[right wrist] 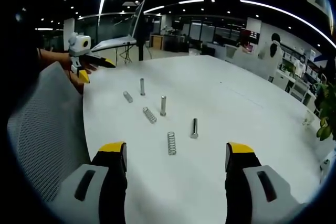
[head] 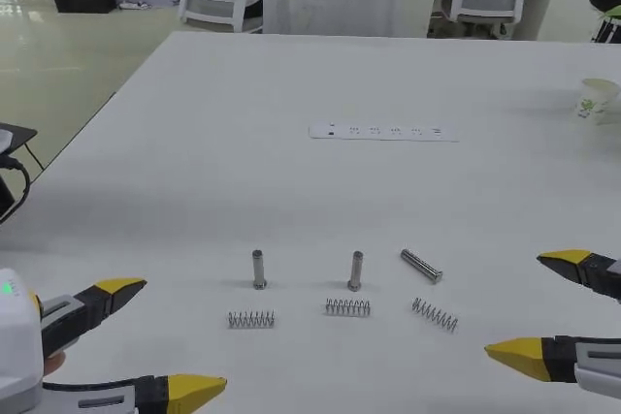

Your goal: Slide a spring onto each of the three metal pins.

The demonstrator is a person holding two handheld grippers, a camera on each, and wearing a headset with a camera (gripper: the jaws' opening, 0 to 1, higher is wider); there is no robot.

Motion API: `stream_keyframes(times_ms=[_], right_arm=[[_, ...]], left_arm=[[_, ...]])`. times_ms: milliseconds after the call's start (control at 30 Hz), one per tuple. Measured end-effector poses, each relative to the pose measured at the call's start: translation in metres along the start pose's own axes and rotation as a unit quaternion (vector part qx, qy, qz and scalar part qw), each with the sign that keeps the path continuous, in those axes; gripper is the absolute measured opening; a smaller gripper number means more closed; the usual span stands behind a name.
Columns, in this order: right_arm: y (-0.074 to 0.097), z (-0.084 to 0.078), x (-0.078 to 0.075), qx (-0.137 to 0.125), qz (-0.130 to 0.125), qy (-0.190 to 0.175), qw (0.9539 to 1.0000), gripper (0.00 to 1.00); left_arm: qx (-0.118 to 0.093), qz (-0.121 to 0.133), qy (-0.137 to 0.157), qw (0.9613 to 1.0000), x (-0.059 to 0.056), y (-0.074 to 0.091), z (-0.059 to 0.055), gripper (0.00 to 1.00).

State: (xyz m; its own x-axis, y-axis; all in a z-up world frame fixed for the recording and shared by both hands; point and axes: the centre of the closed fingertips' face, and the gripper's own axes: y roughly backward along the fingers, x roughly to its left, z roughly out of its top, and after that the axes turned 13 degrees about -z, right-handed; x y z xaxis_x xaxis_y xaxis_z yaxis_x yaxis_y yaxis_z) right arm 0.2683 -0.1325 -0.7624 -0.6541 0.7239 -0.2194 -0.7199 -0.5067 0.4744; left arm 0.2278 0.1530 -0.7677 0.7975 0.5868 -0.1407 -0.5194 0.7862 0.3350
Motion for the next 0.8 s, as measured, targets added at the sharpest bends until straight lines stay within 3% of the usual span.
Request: stream_keyframes(times_ms=[800], right_arm=[[-0.0036, 0.0006, 0.0004, 0.004, 0.005, 0.004, 1.0000, 0.76]], left_arm=[[-0.001, 0.003, 0.005, 1.0000, 0.0014, -0.0005, -0.0015, 0.85]])
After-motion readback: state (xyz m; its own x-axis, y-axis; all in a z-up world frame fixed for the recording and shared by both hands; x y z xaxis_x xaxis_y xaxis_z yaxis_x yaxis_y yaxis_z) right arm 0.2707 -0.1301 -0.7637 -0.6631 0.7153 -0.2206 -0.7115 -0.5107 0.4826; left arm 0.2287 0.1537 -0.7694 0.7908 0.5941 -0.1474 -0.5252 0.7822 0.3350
